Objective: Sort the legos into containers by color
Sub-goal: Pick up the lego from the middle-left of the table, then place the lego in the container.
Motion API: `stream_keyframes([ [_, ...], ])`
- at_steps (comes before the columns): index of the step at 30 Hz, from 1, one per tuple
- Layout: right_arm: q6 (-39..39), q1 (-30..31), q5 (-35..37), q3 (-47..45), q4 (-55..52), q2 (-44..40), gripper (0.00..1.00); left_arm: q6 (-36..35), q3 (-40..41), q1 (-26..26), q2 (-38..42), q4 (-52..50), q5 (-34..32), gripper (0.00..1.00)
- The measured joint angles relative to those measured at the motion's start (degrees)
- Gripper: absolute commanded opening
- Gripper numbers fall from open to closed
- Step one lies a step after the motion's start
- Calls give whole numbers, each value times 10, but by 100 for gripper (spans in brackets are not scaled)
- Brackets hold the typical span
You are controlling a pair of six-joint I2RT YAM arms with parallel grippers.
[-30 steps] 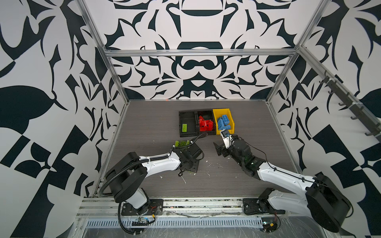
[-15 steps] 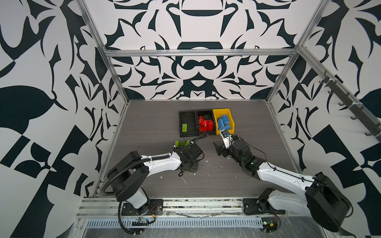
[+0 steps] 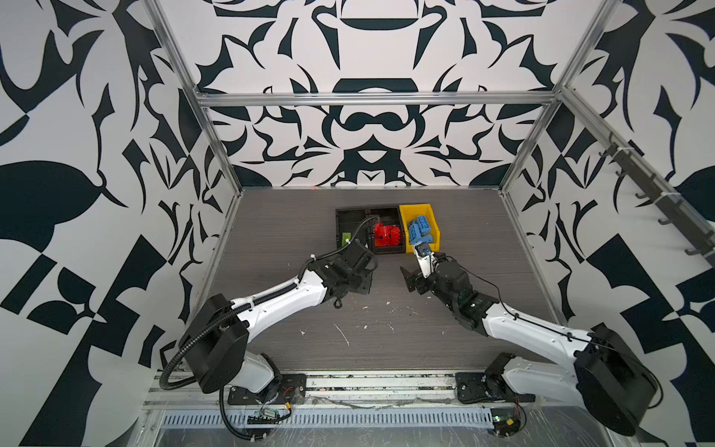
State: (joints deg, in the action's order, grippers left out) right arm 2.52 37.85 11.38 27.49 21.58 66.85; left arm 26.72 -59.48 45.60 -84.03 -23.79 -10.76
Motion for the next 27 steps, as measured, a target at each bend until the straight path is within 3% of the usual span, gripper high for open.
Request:
stream_keyframes([
  [9, -7, 0, -24, 8, -9, 12, 96, -85, -93, -120, -70, 54, 44, 34],
  [20, -10, 0, -35, 11, -12, 14, 95, -155, -233, -146, -235, 77, 71, 34],
  [27, -11, 0, -37, 14, -14, 14, 95, -164, -267, -183, -286, 77, 98, 34],
])
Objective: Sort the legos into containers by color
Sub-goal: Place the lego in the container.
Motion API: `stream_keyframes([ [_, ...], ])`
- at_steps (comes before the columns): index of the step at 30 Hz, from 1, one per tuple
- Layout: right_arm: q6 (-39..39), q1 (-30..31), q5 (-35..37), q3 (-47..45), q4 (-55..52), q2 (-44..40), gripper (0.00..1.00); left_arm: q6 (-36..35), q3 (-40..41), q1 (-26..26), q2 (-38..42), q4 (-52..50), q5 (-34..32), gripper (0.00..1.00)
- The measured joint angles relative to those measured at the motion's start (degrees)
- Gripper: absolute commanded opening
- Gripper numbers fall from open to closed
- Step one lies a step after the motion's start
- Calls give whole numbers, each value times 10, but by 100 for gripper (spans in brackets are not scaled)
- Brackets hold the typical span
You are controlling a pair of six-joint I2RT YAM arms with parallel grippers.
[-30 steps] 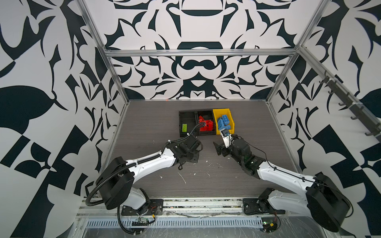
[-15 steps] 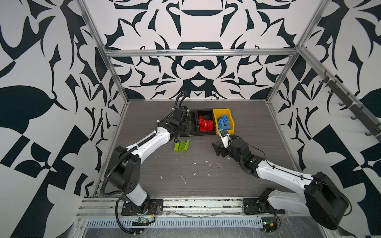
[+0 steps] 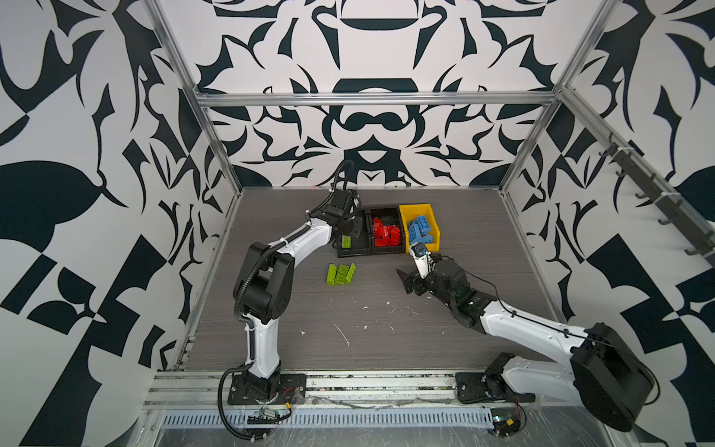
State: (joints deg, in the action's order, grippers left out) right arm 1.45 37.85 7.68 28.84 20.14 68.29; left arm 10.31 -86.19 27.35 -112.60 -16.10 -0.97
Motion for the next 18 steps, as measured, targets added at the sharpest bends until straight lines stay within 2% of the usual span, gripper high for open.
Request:
stream_keyframes([
  [8, -1, 0, -4, 3, -2, 0, 95, -7, -12, 1, -15, 0, 30, 41],
  [12, -1, 0, -4, 3, -3, 0, 95, -10, -21, 2, -28, -3, 30, 48],
  [14, -1, 0, -4, 3, -3, 0, 95, -10, -21, 1, -29, -7, 30, 56],
  [18, -1, 0, -5, 3, -7, 0, 95, -12, -21, 0, -29, -8, 30, 62],
])
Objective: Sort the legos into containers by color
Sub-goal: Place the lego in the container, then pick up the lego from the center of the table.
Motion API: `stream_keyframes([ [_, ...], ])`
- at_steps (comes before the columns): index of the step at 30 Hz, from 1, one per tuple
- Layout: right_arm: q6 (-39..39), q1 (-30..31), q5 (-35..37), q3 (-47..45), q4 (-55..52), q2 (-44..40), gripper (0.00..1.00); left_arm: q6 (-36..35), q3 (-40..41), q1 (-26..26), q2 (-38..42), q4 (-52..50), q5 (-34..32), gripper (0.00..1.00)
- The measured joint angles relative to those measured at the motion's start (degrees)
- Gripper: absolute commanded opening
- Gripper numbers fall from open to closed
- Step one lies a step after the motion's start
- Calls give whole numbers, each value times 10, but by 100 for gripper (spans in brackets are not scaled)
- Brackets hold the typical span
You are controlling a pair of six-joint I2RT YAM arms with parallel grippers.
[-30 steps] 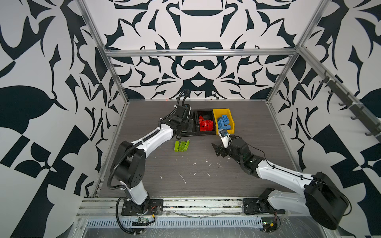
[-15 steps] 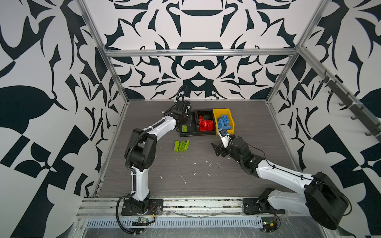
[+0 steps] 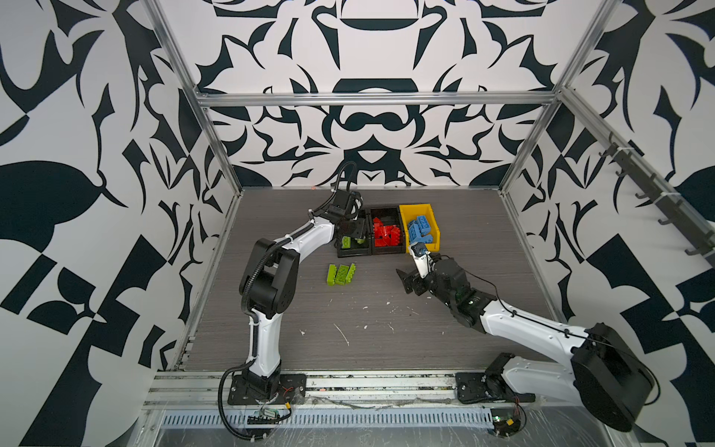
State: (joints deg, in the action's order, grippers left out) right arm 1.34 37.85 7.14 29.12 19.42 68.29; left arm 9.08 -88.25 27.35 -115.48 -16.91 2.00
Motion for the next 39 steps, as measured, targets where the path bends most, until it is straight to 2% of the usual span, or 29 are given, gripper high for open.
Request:
stream_keyframes([
  [5, -1, 0, -1, 0, -1, 0, 95, -2, 23, 0, 38, -2, -7, 67],
  [12, -2, 0, -3, 1, -3, 0, 94, -3, 107, 0, 217, -21, -33, 78],
  [16, -3, 0, -7, 5, -4, 9, 93, -3, 155, 0, 271, -35, -40, 78],
  [24, -7, 0, -12, 9, -7, 21, 93, 5, 267, 0, 267, -77, -56, 76],
  [36, -8, 0, -17, 14, -17, 23, 92, 1, 275, 0, 234, -73, -72, 73],
  [39, -8, 0, -18, 17, -18, 23, 92, 2, 275, 0, 214, -70, -74, 68],
])
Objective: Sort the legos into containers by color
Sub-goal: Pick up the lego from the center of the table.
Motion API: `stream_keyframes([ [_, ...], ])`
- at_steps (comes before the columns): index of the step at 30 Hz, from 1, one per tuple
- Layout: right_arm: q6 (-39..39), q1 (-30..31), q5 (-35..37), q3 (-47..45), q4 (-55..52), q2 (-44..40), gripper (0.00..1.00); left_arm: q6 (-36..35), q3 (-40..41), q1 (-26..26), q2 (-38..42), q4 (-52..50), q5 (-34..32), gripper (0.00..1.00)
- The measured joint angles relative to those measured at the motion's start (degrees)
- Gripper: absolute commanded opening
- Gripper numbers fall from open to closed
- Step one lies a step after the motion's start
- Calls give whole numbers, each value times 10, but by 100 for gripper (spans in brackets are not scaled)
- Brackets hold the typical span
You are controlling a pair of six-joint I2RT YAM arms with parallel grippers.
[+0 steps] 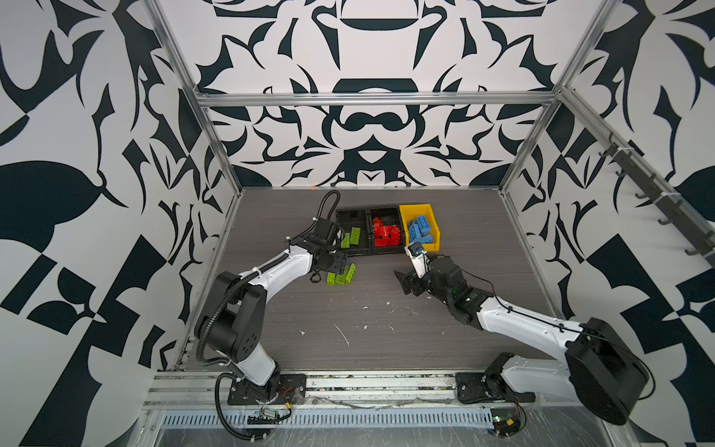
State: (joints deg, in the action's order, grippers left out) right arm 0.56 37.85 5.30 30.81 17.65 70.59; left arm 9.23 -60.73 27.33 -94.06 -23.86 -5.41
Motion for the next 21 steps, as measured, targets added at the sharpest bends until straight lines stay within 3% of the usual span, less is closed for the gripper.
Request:
stream_keyframes([
  [21, 0, 0, -4, 2, -7, 0, 92, 4, 3, -14, -51, 15, -7, 52],
])
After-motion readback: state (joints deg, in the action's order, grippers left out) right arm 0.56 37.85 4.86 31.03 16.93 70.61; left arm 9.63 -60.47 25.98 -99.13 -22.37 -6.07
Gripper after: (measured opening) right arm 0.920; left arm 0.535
